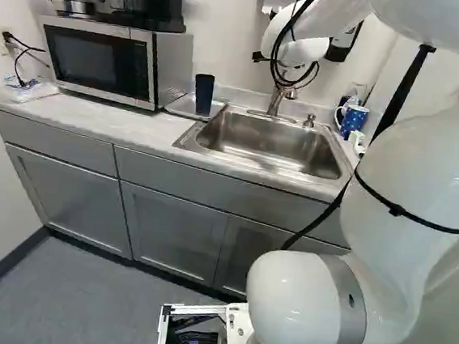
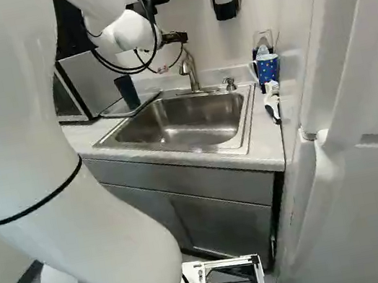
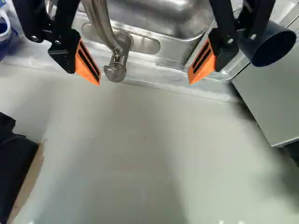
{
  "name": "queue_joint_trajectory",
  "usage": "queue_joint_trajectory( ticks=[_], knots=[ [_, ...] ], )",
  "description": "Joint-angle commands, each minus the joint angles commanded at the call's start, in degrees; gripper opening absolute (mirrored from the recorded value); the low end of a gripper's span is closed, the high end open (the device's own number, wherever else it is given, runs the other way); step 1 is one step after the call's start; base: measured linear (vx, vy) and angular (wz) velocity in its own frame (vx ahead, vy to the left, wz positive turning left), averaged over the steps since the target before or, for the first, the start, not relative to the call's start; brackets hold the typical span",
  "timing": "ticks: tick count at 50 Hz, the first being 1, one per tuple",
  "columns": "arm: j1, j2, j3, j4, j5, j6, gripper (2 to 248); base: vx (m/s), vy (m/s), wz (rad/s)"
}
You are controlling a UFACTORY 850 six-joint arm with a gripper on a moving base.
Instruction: Rinse the cup and place it in the tray
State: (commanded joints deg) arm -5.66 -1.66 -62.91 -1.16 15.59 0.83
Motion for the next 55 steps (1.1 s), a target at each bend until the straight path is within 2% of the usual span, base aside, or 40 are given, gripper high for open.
queue_joint_trajectory(
  ticks=[16,24,38,55],
  knots=[
    [-2.13,3.43,3.43,0.00,-0.14,0.00,247,0.000,0.000,0.000],
    [-3.08,5.38,5.33,0.00,-1.87,0.00,247,0.000,0.000,0.000],
    [-4.48,9.23,8.99,0.00,-7.26,0.00,247,0.000,0.000,0.000],
    [-5.19,13.05,12.50,0.00,-17.00,0.00,247,0.000,0.000,0.000]
  ],
)
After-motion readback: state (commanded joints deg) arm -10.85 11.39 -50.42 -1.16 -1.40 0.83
